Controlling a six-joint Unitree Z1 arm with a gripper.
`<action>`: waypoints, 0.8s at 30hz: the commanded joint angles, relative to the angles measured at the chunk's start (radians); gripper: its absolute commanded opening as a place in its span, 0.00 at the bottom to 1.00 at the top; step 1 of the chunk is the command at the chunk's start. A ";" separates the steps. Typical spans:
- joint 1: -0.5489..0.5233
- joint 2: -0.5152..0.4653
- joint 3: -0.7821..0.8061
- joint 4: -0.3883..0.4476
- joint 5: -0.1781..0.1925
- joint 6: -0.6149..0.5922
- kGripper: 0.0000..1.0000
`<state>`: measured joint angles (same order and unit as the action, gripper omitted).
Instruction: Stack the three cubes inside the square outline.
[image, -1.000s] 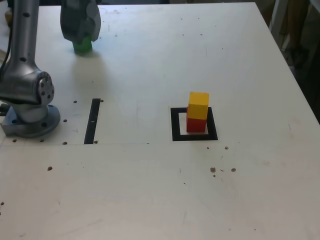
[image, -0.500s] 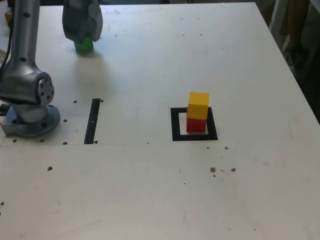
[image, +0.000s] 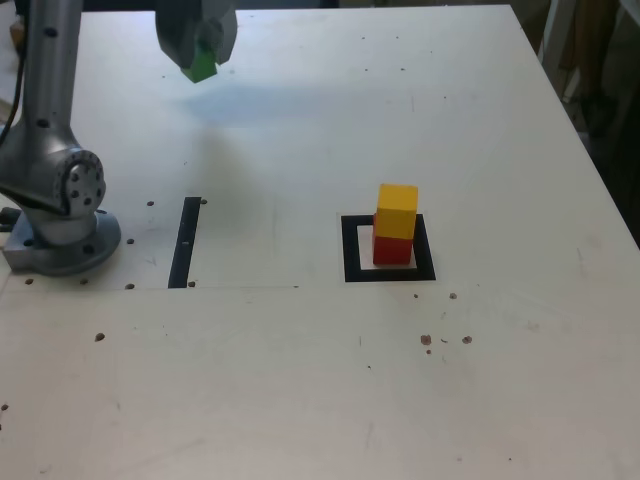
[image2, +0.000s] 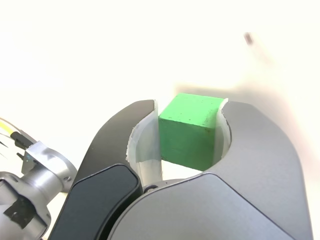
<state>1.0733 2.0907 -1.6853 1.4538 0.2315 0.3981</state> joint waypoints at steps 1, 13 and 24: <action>-0.035 -0.021 0.009 0.014 0.002 0.007 0.29; -0.288 -0.124 0.031 0.074 -0.037 0.018 0.29; -0.492 -0.129 -0.033 0.131 -0.104 -0.006 0.29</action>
<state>0.5892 1.9637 -1.7119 1.5737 0.1290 0.3945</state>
